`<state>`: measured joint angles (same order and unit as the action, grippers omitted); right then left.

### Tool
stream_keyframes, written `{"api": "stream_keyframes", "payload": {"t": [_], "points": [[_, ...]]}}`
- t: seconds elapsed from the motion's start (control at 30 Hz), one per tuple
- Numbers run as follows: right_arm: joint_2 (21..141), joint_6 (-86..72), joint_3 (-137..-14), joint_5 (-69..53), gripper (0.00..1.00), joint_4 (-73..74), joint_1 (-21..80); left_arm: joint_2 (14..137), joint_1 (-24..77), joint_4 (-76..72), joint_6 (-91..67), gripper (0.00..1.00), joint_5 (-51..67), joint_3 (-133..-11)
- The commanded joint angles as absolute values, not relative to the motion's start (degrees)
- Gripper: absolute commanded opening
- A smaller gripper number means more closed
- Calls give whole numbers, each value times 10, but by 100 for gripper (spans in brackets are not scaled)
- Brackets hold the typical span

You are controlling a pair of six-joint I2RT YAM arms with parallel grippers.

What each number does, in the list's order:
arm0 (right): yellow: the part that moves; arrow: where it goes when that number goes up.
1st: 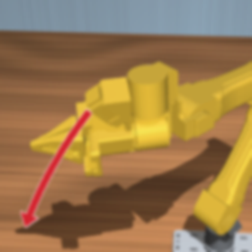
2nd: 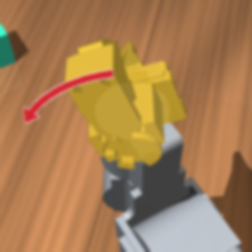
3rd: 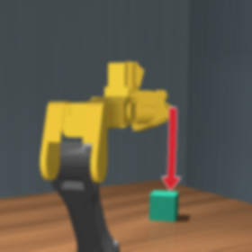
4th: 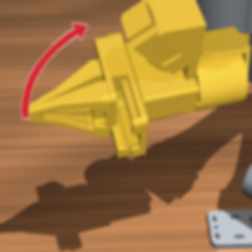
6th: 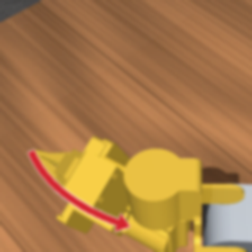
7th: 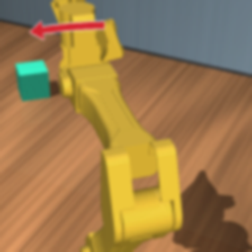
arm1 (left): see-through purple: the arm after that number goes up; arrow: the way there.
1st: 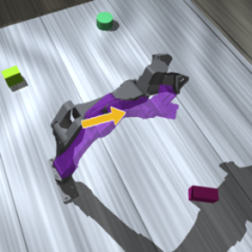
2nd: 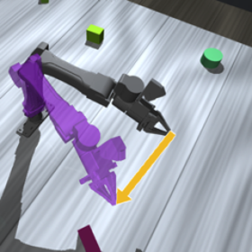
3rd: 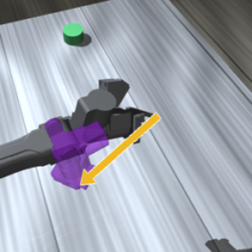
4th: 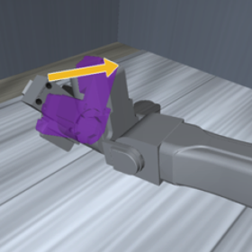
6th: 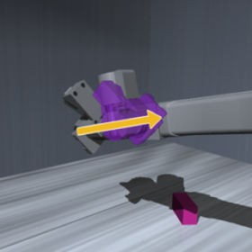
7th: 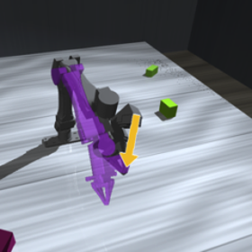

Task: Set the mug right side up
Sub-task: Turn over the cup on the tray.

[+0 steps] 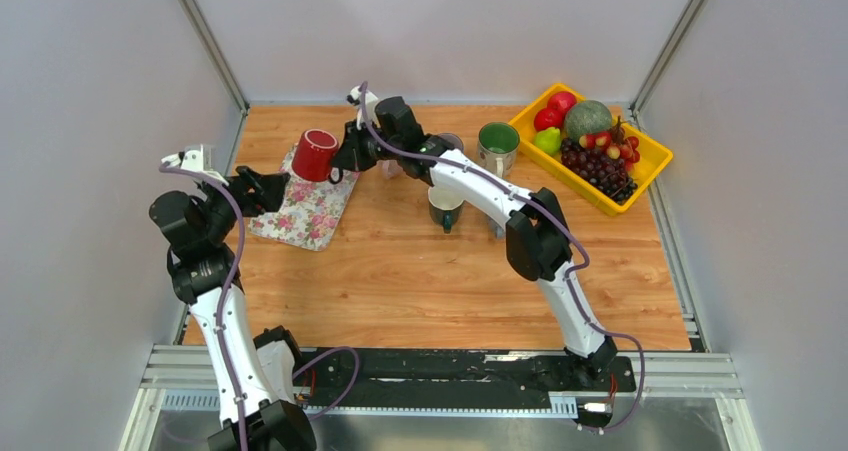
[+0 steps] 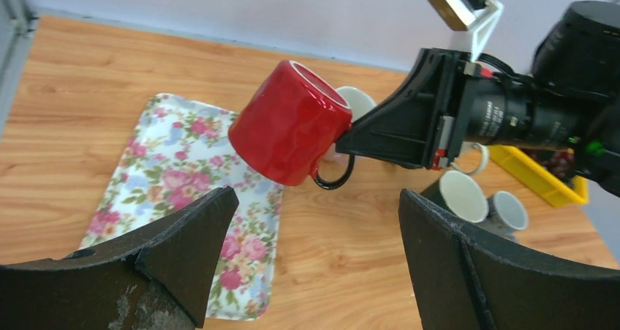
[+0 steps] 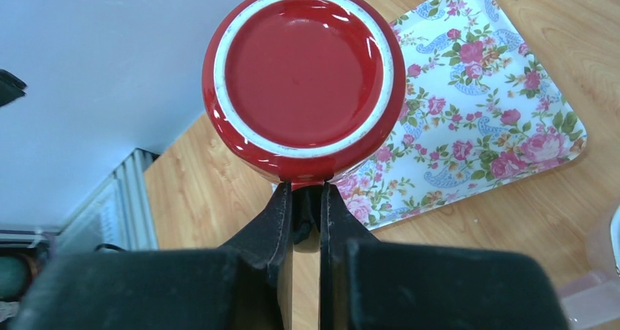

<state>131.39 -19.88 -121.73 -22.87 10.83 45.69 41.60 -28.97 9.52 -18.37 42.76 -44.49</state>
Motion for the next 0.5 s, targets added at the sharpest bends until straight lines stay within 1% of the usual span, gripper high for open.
{"api": "stream_keyframes", "payload": {"t": [0.0,0.17,0.23,0.47], "points": [[1246,-301,-1231,-300,0,36,428,427,-296,-36,-297,93,517,-429],[1214,-349,-1221,-328,0,8,400,453,-295,-161,-426,93,565,-383],[1201,-366,-1218,-340,0,5,391,470,-290,-240,-473,93,574,-368],[1161,-416,-1202,-375,0,-30,355,532,-224,-355,-552,93,579,-348]]}}
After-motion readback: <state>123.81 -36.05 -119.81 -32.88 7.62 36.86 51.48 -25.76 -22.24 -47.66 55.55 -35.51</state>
